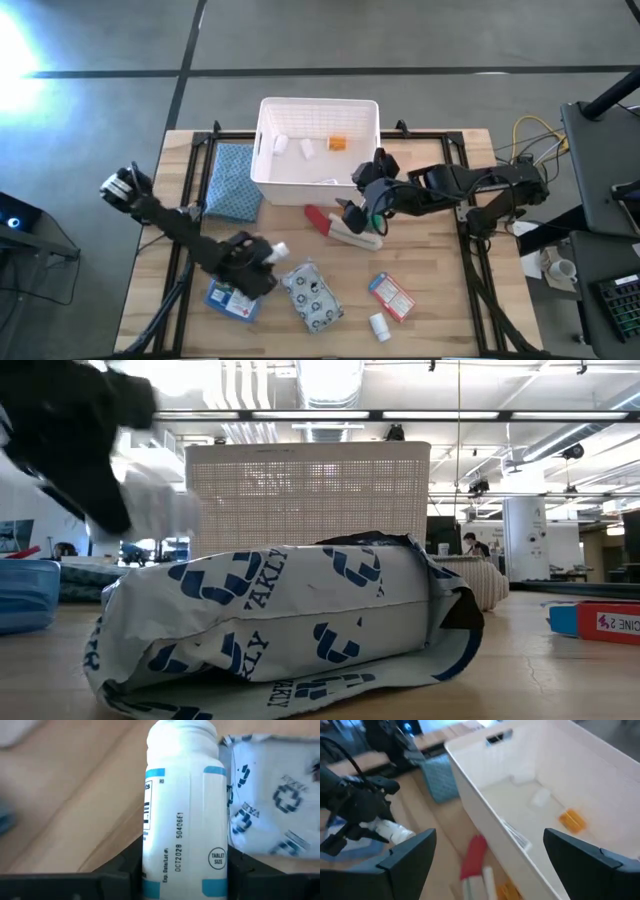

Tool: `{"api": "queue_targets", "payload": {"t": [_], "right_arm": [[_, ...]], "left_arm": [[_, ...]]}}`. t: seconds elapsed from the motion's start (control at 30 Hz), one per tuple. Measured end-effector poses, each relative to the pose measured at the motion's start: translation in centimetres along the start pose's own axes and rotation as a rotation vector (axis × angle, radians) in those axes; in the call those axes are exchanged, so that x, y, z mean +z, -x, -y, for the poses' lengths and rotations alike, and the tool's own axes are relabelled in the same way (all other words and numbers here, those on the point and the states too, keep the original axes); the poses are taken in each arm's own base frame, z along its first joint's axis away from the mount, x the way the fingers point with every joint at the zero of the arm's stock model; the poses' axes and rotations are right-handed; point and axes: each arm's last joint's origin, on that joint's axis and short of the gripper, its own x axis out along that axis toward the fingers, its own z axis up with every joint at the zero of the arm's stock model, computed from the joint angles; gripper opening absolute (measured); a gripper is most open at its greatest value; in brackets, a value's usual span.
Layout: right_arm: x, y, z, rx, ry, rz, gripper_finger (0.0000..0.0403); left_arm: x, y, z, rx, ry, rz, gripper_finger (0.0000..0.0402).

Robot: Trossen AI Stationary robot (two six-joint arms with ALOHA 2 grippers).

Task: Pick & place medical supplies in basket/bin
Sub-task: Put the white and blue medicine bottle in the white bin

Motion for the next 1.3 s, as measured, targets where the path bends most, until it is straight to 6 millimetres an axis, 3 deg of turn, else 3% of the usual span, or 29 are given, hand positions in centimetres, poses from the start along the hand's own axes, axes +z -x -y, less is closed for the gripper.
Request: {"api": "queue_targets", "payload": {"t": [0.17,0.4,0.63,0.8,0.97,1.17,1.3], "right_arm": [[0.6,0.0,-0.4,0.035,-0.012,0.058,0.0359],[0.7,0.0,-0.4,0.04,-0.009,0.066,0.0359],[0.6,0.0,-0.3,0.03,0.008,0.05,0.0359],[0.4,0.1,-0.1,0.017,0.029,0.032,0.0359],[0.4,0.1,0.0,0.012,0.049,0.033,0.0359],[0.2,0.2,0.2,0.001,0.054,0.018,0.0359],[-0.3,0.3,0.6,-0.031,0.064,-0.031,0.0359]], "left_arm": [[-0.8,3.9,-1.9,0.039,0.19,0.211,0.0139],[1.1,9.1,-2.9,-0.171,0.385,0.705,0.0144],[4.5,11.3,-5.0,-0.135,0.347,0.783,0.0149],[8.5,11.8,-7.3,-0.112,0.299,0.758,0.015],[13.1,11.5,-11.3,-0.175,0.292,0.696,0.0151],[18.2,10.0,-16.0,-0.287,0.354,0.511,0.0151],[21.0,8.3,-17.2,-0.233,0.314,0.359,0.0152]]}}
